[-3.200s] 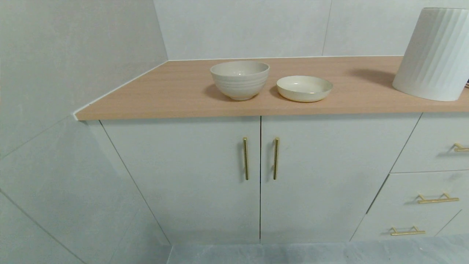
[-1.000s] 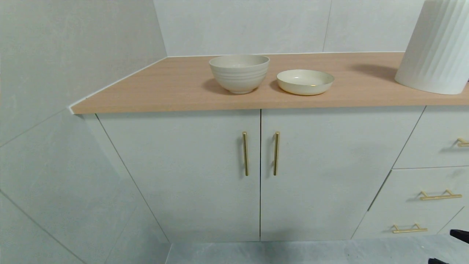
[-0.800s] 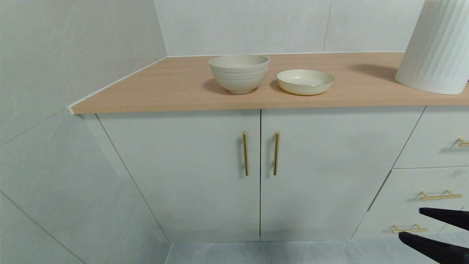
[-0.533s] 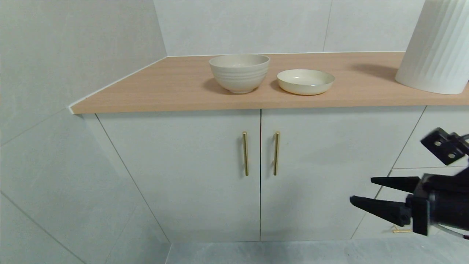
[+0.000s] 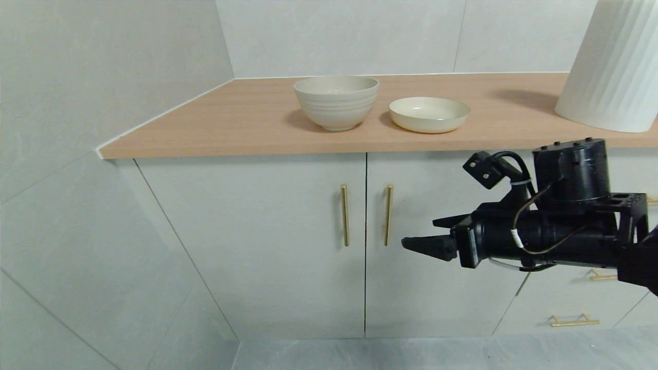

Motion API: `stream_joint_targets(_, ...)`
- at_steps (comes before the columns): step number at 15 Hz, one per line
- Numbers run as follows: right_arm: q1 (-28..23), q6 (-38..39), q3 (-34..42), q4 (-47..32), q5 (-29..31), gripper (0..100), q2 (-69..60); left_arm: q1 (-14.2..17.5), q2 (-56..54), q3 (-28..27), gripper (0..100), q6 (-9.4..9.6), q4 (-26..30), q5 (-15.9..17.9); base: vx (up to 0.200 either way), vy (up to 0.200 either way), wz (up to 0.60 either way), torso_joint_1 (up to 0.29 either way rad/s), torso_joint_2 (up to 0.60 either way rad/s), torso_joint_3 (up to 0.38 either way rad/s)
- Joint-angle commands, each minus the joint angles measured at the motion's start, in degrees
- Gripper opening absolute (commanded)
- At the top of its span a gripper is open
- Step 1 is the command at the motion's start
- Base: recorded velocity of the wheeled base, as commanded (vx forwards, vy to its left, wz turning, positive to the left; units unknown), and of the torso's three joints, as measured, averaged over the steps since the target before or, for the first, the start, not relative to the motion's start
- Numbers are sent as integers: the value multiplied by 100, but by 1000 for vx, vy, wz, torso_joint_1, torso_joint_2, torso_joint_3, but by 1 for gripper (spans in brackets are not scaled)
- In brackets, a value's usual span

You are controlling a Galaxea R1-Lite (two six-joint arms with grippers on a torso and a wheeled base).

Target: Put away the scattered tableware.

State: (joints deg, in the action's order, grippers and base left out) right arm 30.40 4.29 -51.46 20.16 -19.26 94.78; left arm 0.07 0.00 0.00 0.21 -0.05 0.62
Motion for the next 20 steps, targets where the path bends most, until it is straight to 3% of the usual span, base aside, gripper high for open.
stream_joint_targets(1,53,107,-101,23,10,100,471,1,0,0,100,-3,-4,-1,0,0,0,0,0,0)
stream_joint_targets(8,71,863,-233,1948,28,100,1403,1,0,0,100,6,5,-1,0,0,0,0,0,0)
stream_joint_targets(14,168,1311,-453,2062,10,100,1666,1,0,0,100,6,5,-1,0,0,0,0,0,0)
stream_joint_targets(20,185,1478,-453,2695,19,100,1992,1,0,0,100,6,5,-1,0,0,0,0,0,0)
